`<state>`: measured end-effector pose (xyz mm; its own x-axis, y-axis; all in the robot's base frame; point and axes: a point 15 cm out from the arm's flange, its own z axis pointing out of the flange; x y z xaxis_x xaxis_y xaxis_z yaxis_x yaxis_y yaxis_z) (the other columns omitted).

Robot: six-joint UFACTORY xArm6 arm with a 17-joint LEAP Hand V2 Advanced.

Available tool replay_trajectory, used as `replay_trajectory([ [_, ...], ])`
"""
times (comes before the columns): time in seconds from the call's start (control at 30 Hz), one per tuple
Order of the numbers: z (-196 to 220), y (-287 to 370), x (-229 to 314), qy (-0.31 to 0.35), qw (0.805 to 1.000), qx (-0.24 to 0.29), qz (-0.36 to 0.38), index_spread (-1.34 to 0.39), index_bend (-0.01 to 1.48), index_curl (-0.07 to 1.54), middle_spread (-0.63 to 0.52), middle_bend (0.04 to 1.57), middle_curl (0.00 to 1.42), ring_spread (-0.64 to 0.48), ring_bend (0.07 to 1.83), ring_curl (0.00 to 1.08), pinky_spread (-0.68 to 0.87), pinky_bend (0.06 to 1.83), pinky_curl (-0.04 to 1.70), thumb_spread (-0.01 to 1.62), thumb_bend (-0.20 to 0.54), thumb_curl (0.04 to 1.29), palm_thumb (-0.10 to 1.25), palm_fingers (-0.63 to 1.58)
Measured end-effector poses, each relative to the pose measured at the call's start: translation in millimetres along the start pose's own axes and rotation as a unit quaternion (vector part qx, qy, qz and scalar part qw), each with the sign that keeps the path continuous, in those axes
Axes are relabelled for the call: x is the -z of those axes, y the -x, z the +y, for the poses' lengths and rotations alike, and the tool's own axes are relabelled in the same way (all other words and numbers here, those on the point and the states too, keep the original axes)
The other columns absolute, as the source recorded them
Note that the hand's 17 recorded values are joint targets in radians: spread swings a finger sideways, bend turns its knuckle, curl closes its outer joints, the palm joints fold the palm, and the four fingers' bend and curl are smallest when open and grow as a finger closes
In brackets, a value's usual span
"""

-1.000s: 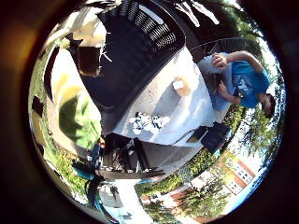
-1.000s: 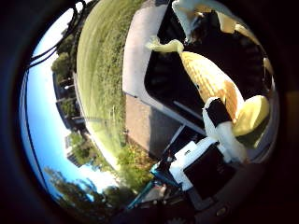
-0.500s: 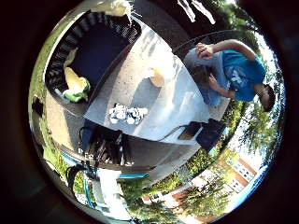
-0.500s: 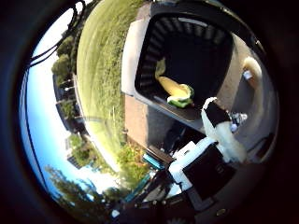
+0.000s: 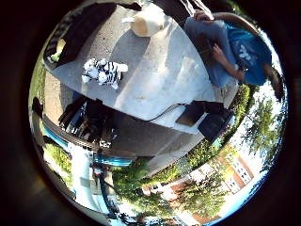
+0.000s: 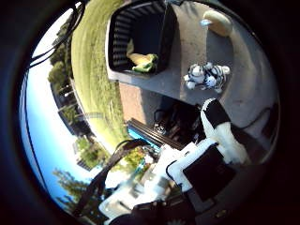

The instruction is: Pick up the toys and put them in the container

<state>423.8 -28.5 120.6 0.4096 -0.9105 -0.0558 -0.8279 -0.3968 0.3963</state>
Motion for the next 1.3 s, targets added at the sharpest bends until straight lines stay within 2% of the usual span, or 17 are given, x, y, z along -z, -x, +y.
replay_trajectory([
  [0.17, 1, -13, -60, -0.011, 1.000, -0.005, 0.002, -0.30, 0.17, 0.31, 0.07, 0.17, 0.30, 0.28, 0.32, 0.30, 0.42, 0.29, 0.35, 1.13, -0.033, 0.51, 0.80, 0.02],
  [0.4, -9, -4, -139, 0.036, 0.999, -0.001, -0.027, -0.26, 0.15, 0.27, 0.08, 0.17, 0.31, 0.28, 0.33, 0.31, 0.42, 0.32, 0.35, 1.13, -0.034, 0.46, 0.74, 0.01],
  [0.67, -17, 11, -201, 0.081, 0.996, -0.018, -0.040, -0.10, 0.18, 0.29, 0.11, 0.15, 0.29, 0.30, 0.32, 0.31, 0.43, 0.37, 0.34, 1.13, -0.032, 0.42, 0.70, 0.08],
  [0.77, -34, 14, -210, 0.084, 0.996, -0.013, -0.031, -0.06, 0.15, 0.28, 0.10, 0.17, 0.29, 0.29, 0.38, 0.32, 0.43, 0.43, 0.34, 1.13, -0.028, 0.41, 0.70, 0.20],
  [0.87, -38, 21, -213, 0.087, 0.996, -0.004, -0.026, -0.06, 0.15, 0.27, 0.04, 0.21, 0.31, 0.29, 0.50, 0.34, 0.44, 0.52, 0.35, 1.12, -0.027, 0.40, 0.71, 0.46],
  [0.97, -39, 26, -213, 0.091, 0.996, 0.004, -0.022, -0.16, 0.13, 0.25, -0.04, 0.38, 0.37, 0.22, 0.71, 0.40, 0.44, 0.67, 0.39, 1.11, -0.020, 0.40, 0.74, 0.94],
  [1.03, -39, 26, -213, 0.093, 0.995, 0.007, -0.019, -0.22, 0.10, 0.23, -0.07, 0.53, 0.44, 0.18, 0.85, 0.46, 0.44, 0.74, 0.44, 1.10, -0.016, 0.41, 0.76, 1.06],
  [1.17, -40, 26, -213, 0.092, 0.996, 0.009, -0.019, -0.33, 0.14, 0.20, -0.11, 0.79, 0.59, 0.10, 1.12, 0.60, 0.42, 0.81, 0.55, 1.09, -0.015, 0.43, 0.81, 1.05],
  [1.3, -42, 23, -209, 0.084, 0.996, 0.004, -0.019, -0.48, 0.21, 0.15, -0.16, 0.96, 0.72, 0.02, 1.25, 0.69, 0.39, 1.00, 0.70, 1.06, 0.006, 0.48, 0.92, 1.02],
])
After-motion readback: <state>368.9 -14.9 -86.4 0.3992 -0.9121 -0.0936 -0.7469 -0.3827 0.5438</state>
